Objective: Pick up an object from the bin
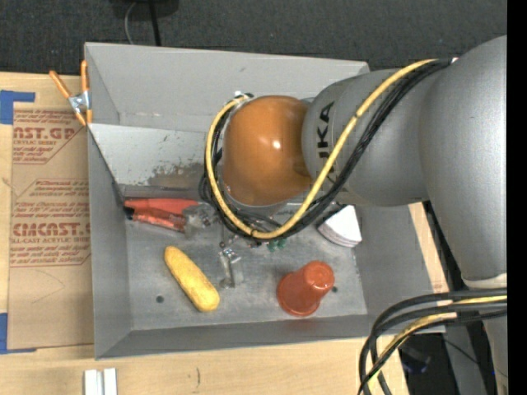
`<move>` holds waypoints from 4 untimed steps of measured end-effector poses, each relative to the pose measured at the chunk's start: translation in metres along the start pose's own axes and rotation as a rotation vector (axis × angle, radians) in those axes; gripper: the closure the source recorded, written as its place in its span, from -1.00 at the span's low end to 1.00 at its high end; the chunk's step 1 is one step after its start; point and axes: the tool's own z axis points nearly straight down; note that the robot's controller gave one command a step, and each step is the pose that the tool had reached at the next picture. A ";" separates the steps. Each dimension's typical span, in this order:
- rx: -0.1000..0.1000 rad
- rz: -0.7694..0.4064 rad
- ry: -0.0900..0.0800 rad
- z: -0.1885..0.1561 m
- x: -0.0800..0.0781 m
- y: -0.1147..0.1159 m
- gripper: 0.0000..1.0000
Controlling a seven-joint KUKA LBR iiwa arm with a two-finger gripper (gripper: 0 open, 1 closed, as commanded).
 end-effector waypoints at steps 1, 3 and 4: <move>-0.002 0.156 0.002 0.000 0.018 0.008 -1.00; -0.001 0.206 0.001 0.051 0.030 0.026 -1.00; -0.003 0.442 0.003 0.064 0.019 0.038 1.00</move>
Offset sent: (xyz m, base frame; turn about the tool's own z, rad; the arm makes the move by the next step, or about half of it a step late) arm -0.0425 0.0054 -0.0534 0.0541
